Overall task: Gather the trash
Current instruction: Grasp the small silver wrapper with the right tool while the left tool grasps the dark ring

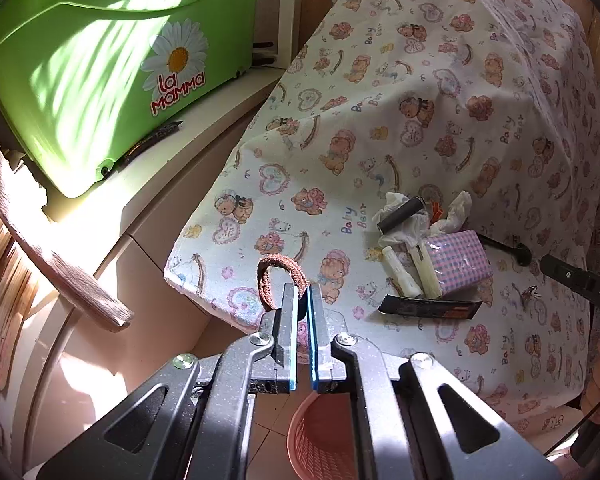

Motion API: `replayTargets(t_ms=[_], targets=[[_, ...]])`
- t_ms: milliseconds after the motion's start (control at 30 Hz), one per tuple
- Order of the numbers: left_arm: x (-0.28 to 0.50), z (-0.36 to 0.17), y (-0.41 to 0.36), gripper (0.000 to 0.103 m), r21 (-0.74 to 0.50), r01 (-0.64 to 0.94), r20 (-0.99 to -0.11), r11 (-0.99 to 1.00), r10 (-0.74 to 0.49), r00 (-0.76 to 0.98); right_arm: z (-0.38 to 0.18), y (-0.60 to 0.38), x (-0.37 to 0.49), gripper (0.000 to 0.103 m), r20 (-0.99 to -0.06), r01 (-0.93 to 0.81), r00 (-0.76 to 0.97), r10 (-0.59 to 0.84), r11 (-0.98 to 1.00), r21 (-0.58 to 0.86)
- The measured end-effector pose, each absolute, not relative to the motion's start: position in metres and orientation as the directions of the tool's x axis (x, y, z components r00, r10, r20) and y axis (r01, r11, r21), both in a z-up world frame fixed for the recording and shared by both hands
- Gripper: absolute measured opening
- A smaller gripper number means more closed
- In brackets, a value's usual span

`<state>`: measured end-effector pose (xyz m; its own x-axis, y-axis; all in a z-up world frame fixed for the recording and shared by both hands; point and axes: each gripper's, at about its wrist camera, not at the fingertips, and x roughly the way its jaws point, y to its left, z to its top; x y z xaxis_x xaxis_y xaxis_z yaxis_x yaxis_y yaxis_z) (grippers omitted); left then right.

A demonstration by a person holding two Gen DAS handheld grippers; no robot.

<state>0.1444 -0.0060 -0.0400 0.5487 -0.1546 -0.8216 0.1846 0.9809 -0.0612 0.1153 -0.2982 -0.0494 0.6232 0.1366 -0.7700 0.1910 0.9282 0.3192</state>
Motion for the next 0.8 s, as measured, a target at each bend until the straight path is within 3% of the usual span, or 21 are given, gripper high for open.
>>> replayTargets(t_ms=[100, 300, 467, 567, 600, 633, 667, 800], targets=[[0.138, -0.03, -0.005, 0.004, -0.06, 0.195, -0.807, 0.979, -0.163, 0.568, -0.038, -0.291, 0.104, 0.001, -0.744, 0.15, 0.651, 0.149, 0.936, 0.319], [0.115, -0.011, 0.002, 0.004, -0.116, 0.217, -0.787, 0.969, -0.223, 0.575, -0.032, -0.311, 0.09, 0.001, -0.716, 0.157, 0.652, 0.251, 0.879, 0.45], [0.106, -0.019, 0.0, 0.004, -0.042, 0.218, -0.766, 0.975, -0.171, 0.619, -0.051, -0.337, 0.096, 0.003, -0.743, 0.239, 0.617, 0.26, 0.837, 0.492], [0.113, -0.033, 0.003, 0.004, -0.051, 0.205, -0.79, 0.977, -0.165, 0.59, -0.062, -0.339, 0.105, 0.017, -0.775, 0.29, 0.588, 0.231, 0.835, 0.469], [0.115, -0.036, 0.004, 0.004, -0.06, 0.201, -0.797, 0.978, -0.168, 0.58, -0.064, -0.34, 0.107, 0.032, -0.789, 0.309, 0.579, 0.206, 0.84, 0.446], [0.117, -0.039, 0.005, 0.004, -0.066, 0.198, -0.802, 0.978, -0.17, 0.572, -0.065, -0.341, 0.108, 0.054, -0.794, 0.319, 0.578, 0.188, 0.844, 0.432], [0.118, -0.041, 0.005, 0.004, -0.065, 0.196, -0.804, 0.978, -0.168, 0.57, -0.066, -0.341, 0.109, 0.062, -0.795, 0.323, 0.582, 0.171, 0.849, 0.419], [0.118, -0.043, 0.003, 0.004, -0.039, 0.199, -0.803, 0.979, -0.15, 0.577, -0.069, -0.326, 0.121, 0.064, -0.842, 0.297, 0.534, 0.079, 0.915, 0.274]])
